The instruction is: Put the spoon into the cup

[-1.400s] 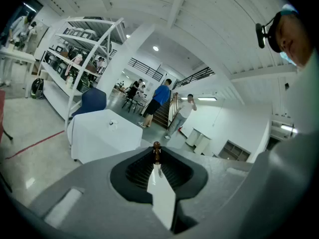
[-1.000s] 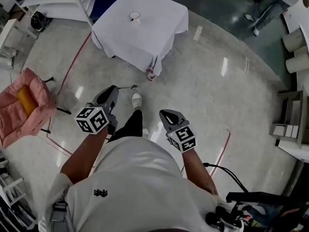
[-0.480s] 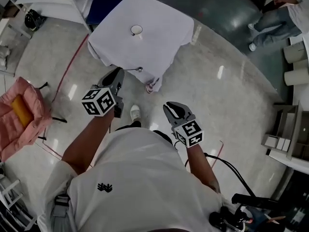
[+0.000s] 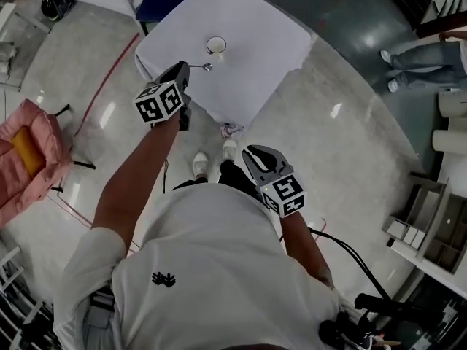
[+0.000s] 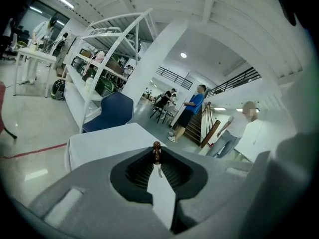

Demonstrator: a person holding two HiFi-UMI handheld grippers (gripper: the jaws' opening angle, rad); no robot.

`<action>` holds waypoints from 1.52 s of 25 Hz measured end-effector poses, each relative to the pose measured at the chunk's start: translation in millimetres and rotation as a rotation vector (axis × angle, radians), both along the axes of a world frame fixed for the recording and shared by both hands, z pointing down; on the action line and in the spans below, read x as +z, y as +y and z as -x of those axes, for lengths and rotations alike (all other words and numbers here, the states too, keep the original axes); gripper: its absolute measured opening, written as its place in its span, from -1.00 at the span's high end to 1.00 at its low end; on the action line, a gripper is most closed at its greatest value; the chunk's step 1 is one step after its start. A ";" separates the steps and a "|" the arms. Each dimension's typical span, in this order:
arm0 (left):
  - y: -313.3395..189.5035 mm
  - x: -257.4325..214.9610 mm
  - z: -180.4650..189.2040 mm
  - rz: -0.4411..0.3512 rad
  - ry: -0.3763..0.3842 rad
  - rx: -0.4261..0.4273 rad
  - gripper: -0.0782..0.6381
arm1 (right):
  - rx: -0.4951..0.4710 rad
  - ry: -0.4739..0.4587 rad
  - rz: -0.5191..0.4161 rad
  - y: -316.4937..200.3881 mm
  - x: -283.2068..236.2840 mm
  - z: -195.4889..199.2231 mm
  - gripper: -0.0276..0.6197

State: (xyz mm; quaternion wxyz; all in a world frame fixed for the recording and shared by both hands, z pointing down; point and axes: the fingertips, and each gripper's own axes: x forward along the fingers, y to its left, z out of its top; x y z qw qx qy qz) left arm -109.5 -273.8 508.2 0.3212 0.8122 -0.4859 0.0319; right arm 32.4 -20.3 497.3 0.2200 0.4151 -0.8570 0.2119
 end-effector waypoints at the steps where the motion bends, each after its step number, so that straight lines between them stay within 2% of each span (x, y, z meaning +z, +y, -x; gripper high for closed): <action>1: -14.1 7.8 -1.6 0.009 -0.008 -0.015 0.64 | -0.007 -0.002 0.004 -4.6 1.0 -3.2 0.72; 7: -84.7 52.7 -15.5 0.068 -0.068 -0.073 0.64 | 0.000 -0.004 0.035 -31.8 4.2 -37.4 0.73; 12: -115.5 77.5 -33.9 0.097 -0.133 -0.071 0.64 | 0.038 -0.010 0.084 -45.5 13.9 -77.3 0.73; 24: -148.5 128.0 -54.0 0.168 -0.246 -0.052 0.64 | 0.045 -0.016 0.144 -82.0 31.5 -116.6 0.73; 38: -151.0 167.5 -68.5 0.246 -0.314 -0.044 0.64 | 0.040 -0.027 0.166 -101.8 42.7 -143.6 0.73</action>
